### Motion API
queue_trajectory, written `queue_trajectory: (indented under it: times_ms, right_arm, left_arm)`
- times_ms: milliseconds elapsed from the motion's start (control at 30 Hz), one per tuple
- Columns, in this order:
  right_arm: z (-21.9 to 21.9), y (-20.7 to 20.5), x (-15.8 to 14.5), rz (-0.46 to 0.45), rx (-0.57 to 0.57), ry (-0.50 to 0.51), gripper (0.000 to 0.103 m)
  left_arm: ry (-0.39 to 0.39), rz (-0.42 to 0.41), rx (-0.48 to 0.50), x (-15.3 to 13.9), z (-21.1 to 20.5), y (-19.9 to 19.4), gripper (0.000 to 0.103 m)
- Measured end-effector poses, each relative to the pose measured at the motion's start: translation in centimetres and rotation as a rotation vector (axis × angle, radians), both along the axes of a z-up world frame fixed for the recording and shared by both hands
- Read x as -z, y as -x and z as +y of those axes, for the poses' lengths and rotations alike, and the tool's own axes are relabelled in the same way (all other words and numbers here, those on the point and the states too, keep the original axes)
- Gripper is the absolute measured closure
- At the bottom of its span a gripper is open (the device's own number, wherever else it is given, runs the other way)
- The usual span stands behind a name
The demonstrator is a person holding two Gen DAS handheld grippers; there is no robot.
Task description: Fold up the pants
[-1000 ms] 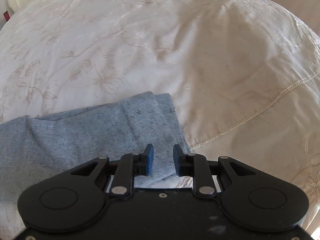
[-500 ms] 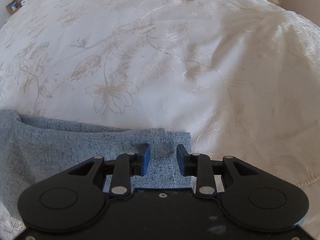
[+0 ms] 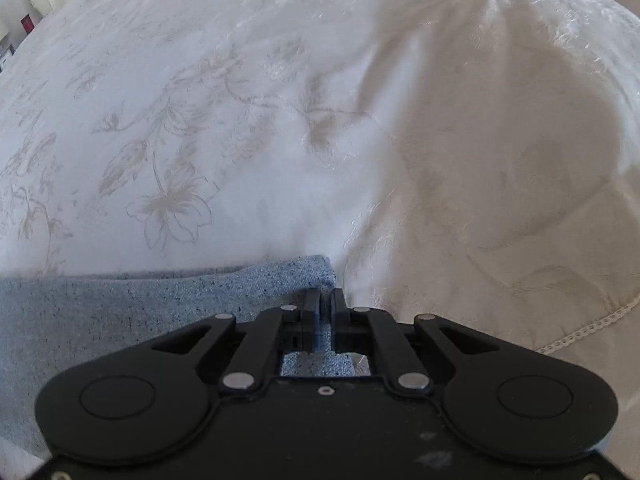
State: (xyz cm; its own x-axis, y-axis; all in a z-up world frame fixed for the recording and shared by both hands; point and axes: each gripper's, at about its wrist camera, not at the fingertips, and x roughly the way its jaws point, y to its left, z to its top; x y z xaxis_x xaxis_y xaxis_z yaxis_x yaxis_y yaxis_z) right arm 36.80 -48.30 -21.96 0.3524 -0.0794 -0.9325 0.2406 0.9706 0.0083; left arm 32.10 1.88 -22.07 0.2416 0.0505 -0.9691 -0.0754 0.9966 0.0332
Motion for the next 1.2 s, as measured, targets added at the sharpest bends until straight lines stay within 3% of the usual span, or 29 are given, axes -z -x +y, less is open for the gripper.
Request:
queue_trajectory:
  times_ms: [67,133,233,400,500,700,900,1033,1200]
  right_arm:
    - [0.1,0.0,0.1,-0.004,-0.002,0.053,0.090]
    - [0.1,0.9,-1.3,-0.069,0.023,0.085,0.084]
    - [0.5,2.9,-3.6,-0.152,0.018,0.076,0.081]
    - [3.3,7.2,-6.3,-0.208,-0.058,0.056,0.081]
    - [5.9,9.5,-6.9,-0.202,-0.094,-0.011,0.080]
    - [13.9,12.2,-6.8,-0.127,-0.212,-0.265,0.078]
    - [25.4,13.5,-6.7,-0.073,-0.376,-0.382,0.078]
    - [32.7,14.0,-7.0,-0.064,-0.452,-0.423,0.078]
    - [40.8,14.5,-7.0,-0.056,-0.475,-0.419,0.078]
  left_arm:
    - [0.003,-0.004,0.018,-0.6,-0.2,0.1,0.062]
    - [0.018,-0.028,0.037,-2.3,0.3,0.8,0.062]
    - [-0.005,-0.078,0.048,-4.7,1.9,2.4,0.061]
    - [-0.056,-0.117,-0.016,-8.2,4.8,6.2,0.060]
    - [-0.078,-0.111,-0.044,-9.3,6.2,8.1,0.060]
    - [-0.084,-0.120,-0.079,-9.6,9.4,9.8,0.060]
    - [-0.074,-0.141,-0.032,-8.9,12.8,5.8,0.060]
    - [-0.063,-0.114,0.042,-6.6,14.6,1.6,0.060]
    - [-0.145,-0.042,0.124,-2.7,16.4,-2.9,0.057]
